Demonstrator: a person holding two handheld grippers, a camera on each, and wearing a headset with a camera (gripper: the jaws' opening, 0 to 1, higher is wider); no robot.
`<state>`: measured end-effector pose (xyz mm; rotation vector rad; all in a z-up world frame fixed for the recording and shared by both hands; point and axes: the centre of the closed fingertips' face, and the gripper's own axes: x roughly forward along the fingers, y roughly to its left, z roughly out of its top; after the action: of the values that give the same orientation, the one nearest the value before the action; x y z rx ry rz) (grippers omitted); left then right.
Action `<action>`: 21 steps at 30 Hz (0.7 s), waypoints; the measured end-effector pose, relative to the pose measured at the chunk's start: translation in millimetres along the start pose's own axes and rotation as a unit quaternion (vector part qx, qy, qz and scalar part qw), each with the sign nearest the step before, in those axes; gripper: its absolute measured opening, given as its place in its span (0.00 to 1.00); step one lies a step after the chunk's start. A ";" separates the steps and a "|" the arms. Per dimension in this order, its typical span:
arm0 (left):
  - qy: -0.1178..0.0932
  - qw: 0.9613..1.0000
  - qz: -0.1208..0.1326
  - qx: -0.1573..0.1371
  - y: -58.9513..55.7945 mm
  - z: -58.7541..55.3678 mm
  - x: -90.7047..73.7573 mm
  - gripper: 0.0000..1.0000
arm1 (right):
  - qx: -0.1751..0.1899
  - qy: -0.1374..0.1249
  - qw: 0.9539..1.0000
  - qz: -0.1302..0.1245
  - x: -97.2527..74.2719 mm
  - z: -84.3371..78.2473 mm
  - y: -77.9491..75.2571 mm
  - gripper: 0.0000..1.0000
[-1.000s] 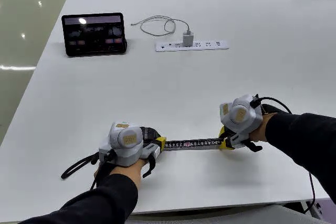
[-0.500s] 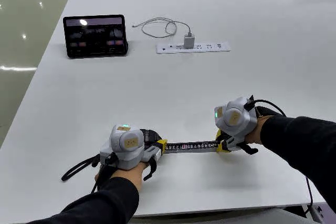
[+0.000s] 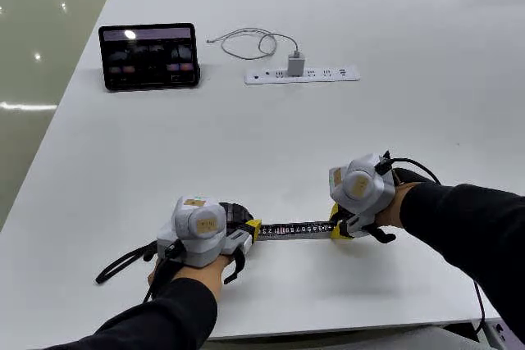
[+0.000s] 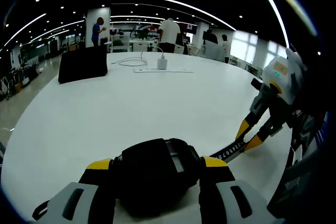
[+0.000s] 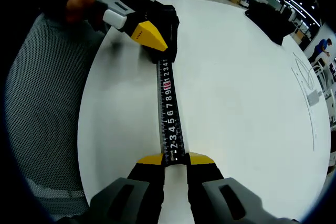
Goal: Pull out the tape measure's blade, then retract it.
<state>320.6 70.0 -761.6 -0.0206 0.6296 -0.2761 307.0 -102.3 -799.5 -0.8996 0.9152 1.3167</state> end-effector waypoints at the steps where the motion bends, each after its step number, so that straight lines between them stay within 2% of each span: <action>1: 0.001 1.000 0.000 0.000 0.0 0.0 -0.1 0.60 | 0.001 -0.001 1.000 0.000 -0.1 0.8 0.6 0.11; 8: 0.001 1.000 0.001 -0.002 0.2 0.5 0.3 0.60 | 0.007 -0.021 1.000 0.001 1.5 6.6 0.8 0.11; 21: 0.002 1.000 0.001 -0.004 -0.1 0.1 0.1 0.60 | -0.003 -0.033 0.999 0.004 4.6 16.4 3.5 0.11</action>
<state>320.7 69.8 -761.5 -0.0261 0.6343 -0.2716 304.2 -85.2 -797.5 -0.8532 0.8658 1.3479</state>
